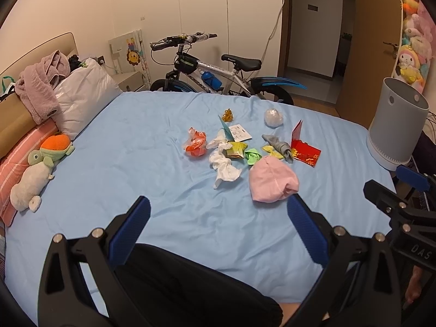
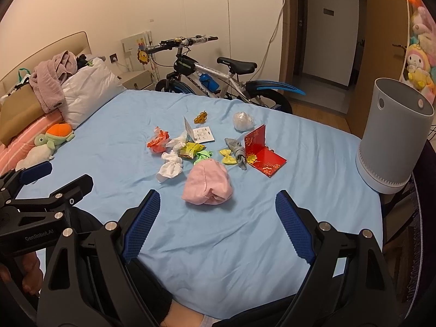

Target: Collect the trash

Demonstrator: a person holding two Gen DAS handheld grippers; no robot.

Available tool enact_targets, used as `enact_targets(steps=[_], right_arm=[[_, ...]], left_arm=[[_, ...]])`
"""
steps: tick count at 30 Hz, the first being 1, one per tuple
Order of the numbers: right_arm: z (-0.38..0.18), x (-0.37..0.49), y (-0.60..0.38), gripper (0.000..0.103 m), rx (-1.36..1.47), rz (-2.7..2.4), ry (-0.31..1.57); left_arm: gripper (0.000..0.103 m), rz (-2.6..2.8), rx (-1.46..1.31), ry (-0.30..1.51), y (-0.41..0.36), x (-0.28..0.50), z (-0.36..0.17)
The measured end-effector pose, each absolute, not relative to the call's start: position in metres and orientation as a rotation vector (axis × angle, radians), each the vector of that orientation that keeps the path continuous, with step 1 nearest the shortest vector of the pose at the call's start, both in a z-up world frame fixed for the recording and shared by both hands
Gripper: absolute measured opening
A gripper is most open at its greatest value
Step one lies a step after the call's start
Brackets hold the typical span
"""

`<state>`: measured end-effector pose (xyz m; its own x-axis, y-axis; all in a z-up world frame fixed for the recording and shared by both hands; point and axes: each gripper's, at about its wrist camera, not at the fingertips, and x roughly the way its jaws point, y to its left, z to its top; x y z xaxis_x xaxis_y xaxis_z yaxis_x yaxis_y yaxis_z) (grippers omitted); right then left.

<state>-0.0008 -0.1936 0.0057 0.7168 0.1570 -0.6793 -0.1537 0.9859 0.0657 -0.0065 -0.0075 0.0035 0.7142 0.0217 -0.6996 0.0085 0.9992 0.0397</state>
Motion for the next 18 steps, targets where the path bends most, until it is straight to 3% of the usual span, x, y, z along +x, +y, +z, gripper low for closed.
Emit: enact_targets(steps=[18], right_arm=[[0.0063,-0.0017,-0.1927,0.083,0.003,0.172,0.752]], left_arm=[[0.099,0.010,0.042,0.774,-0.0086,-0.0064,0.0047]])
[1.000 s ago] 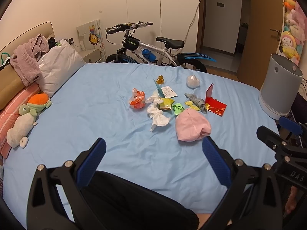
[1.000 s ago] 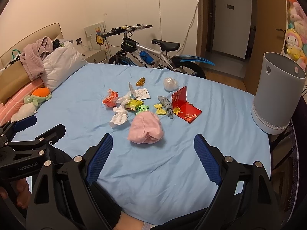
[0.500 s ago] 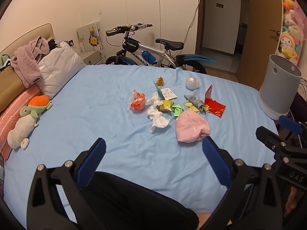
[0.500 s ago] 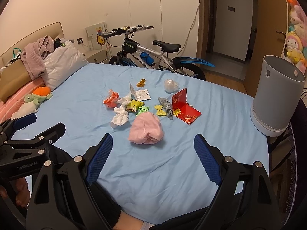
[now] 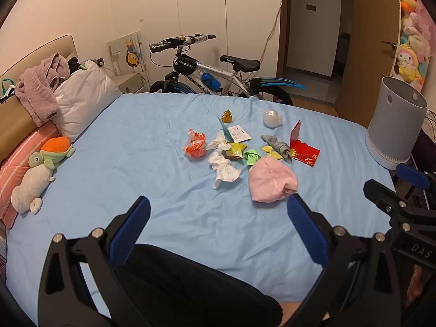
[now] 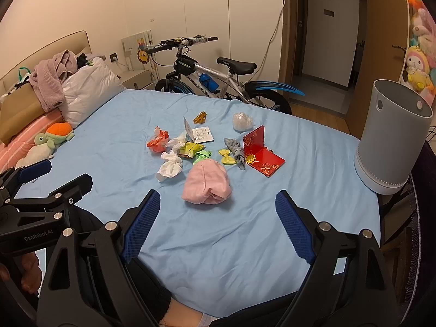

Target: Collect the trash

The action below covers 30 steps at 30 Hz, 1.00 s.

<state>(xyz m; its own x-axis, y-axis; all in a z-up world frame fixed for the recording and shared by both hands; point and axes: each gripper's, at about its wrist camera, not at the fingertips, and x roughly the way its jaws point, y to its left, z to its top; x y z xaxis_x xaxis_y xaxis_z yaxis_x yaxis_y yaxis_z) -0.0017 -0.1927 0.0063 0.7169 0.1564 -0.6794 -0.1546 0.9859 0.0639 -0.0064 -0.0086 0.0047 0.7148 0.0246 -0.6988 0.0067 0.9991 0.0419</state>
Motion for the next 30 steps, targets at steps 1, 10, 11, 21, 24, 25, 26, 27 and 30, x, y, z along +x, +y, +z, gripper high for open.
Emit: enact_targets(steps=[1,10,11,21,24,25,26,27,30], right_arm=[[0.006,-0.002,-0.192,0.083,0.003,0.172,0.751],[0.007,-0.002,-0.192,0.083,0.001,0.172,0.751],[0.007,-0.002,-0.192,0.083,0.001,0.172,0.751],[0.016,-0.005,-0.192,0.083,-0.005,0.182,0.739],[0.019,-0.003,-0.193,0.083,-0.009,0.181,0.738],[0.020,-0.003,-0.193,0.083,-0.011,0.182,0.737],[0.022,-0.002,-0.192,0.083,-0.011,0.184,0.737],[0.023,-0.002,-0.193,0.083,-0.009,0.188,0.738],[0.026,-0.001,-0.192,0.083,-0.014,0.189,0.736]], left_arm=[[0.099,0.010,0.042,0.775,-0.008,-0.006,0.005],[0.099,0.008,0.041,0.774,-0.009,-0.007,0.006],[0.099,0.008,0.042,0.774,-0.009,-0.007,0.006],[0.099,0.004,0.054,0.754,-0.013,-0.007,0.022],[0.099,0.001,0.059,0.749,-0.013,-0.008,0.024],[0.099,0.002,0.058,0.747,-0.012,-0.008,0.024],[0.099,0.002,0.058,0.744,-0.012,-0.008,0.026],[0.099,0.002,0.057,0.743,-0.011,-0.008,0.026],[0.099,0.005,0.060,0.737,-0.010,-0.009,0.028]])
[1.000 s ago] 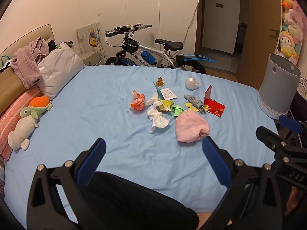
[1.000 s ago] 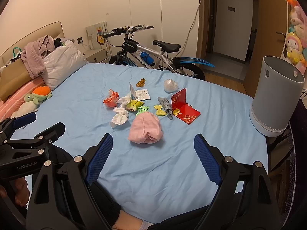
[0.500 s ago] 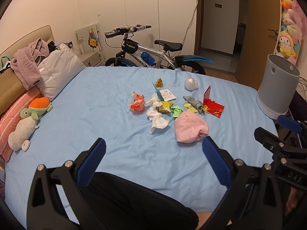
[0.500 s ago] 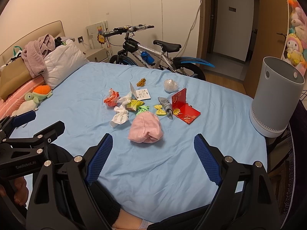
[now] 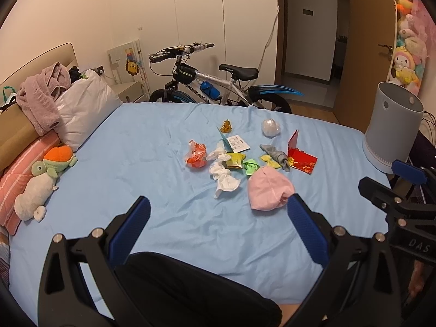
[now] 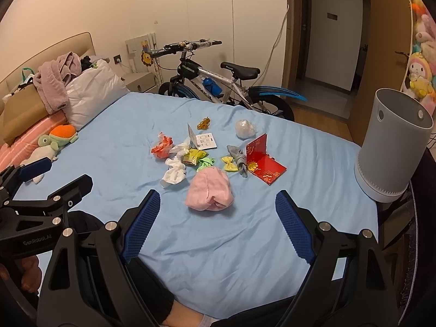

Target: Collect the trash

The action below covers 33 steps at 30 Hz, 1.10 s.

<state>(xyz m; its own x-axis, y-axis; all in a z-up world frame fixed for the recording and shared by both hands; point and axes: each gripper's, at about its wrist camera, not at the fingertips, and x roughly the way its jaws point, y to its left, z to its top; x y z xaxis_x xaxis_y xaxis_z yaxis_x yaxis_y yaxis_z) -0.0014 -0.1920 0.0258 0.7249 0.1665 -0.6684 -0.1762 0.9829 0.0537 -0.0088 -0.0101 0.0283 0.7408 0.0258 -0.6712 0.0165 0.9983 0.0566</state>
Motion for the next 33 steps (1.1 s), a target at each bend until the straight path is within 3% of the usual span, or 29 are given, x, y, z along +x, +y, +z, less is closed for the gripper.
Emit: enact_targets(steps=[22,33], right_arm=[[0.031,0.010,-0.189,0.083,-0.029,0.186,0.749],[0.006,0.034,-0.180,0.083,-0.020,0.201,0.799]], left_arm=[[0.099,0.005,0.067,0.742,-0.008,-0.006,0.027],[0.099,-0.012,0.019,0.819,0.005,0.026,-0.003]])
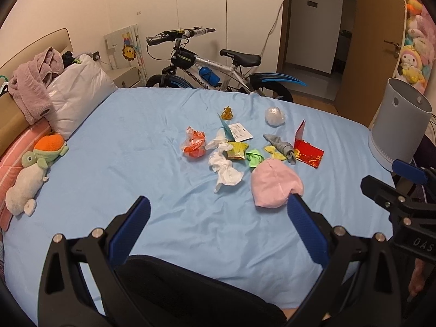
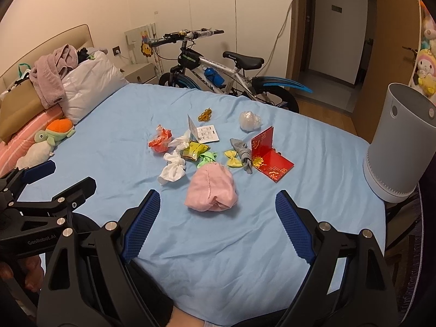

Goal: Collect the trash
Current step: 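Grasp the white tissue with the left tool while the right tool grasps the pink knit cloth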

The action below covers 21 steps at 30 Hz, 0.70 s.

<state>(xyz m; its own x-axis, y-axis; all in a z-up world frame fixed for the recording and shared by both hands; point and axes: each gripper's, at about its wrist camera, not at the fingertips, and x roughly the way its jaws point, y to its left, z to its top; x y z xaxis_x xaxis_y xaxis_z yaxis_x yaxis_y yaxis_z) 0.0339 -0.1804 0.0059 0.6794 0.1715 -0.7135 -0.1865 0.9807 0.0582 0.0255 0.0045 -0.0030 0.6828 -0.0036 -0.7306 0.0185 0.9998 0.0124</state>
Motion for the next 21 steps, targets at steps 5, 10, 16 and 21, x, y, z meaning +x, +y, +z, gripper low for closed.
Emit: enact_targets(steps=[5,10,16,21], right_arm=[[-0.018,0.054,-0.175,0.083,-0.022,0.210,0.844],[-0.046,0.083,-0.168,0.083,-0.019,0.211,0.892],[-0.083,0.125,-0.165,0.083,-0.017,0.195,0.936],[-0.116,0.156,-0.160,0.083,-0.029,0.188,0.963]], left_arm=[[0.099,-0.016,0.013,0.856,0.011,0.049,-0.026],[0.099,-0.008,0.026,0.893,0.011,0.079,-0.051],[0.099,0.010,0.035,0.944,0.016,0.128,-0.086],[0.097,-0.012,-0.002,0.996,0.021,0.172,-0.124]])
